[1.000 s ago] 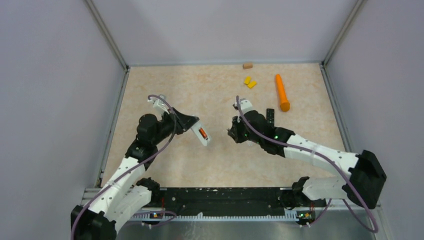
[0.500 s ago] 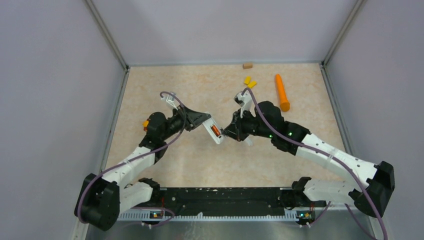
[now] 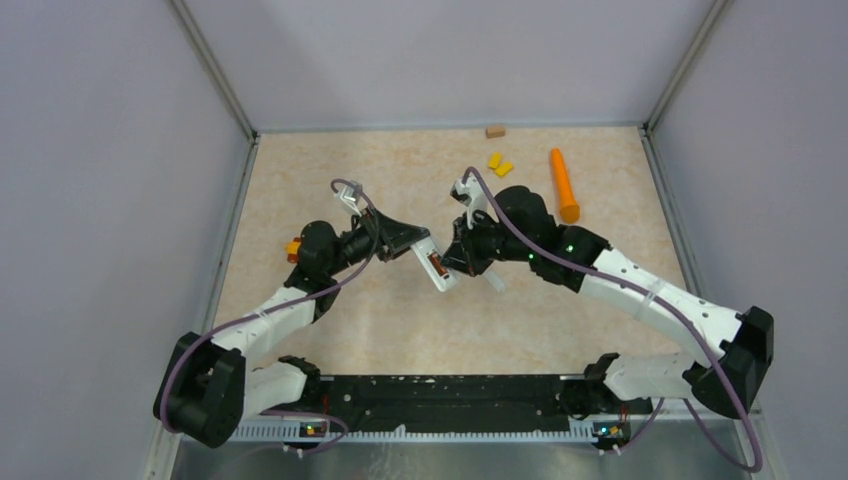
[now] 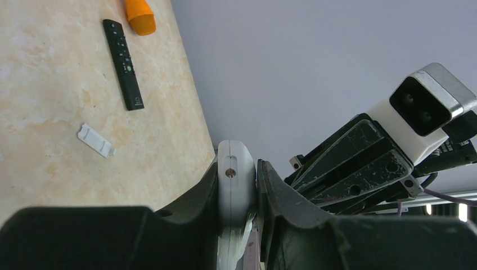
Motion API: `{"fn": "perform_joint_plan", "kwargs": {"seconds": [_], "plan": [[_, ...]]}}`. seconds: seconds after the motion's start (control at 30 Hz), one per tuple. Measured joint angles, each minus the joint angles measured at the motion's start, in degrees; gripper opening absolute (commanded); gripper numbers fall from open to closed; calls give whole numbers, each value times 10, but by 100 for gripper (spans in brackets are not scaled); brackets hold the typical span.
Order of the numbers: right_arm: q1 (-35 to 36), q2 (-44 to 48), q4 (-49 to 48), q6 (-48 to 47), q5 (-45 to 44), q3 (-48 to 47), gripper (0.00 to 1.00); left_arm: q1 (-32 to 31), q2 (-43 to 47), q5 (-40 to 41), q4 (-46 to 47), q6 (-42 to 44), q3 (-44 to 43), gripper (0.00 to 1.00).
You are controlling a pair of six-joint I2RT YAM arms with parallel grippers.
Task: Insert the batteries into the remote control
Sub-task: Load the battery into the remote control.
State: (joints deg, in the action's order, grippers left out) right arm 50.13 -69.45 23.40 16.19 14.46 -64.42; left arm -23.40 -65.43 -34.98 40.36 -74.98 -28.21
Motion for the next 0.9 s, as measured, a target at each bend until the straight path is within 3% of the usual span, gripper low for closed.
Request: {"fn": "perform_joint_plan", "kwargs": {"seconds": [0.37,0.67,0.9], "plan": [[0,-30,45,-6,11,-33,7,0,0,-2,8,-14,0,0],[1,-54,64,5,19,-62,25,0,-4,0,12,-16,0,0],[1,-54,67,19,19,-63,25,0,-9,1,17,-17,0,0]]}}
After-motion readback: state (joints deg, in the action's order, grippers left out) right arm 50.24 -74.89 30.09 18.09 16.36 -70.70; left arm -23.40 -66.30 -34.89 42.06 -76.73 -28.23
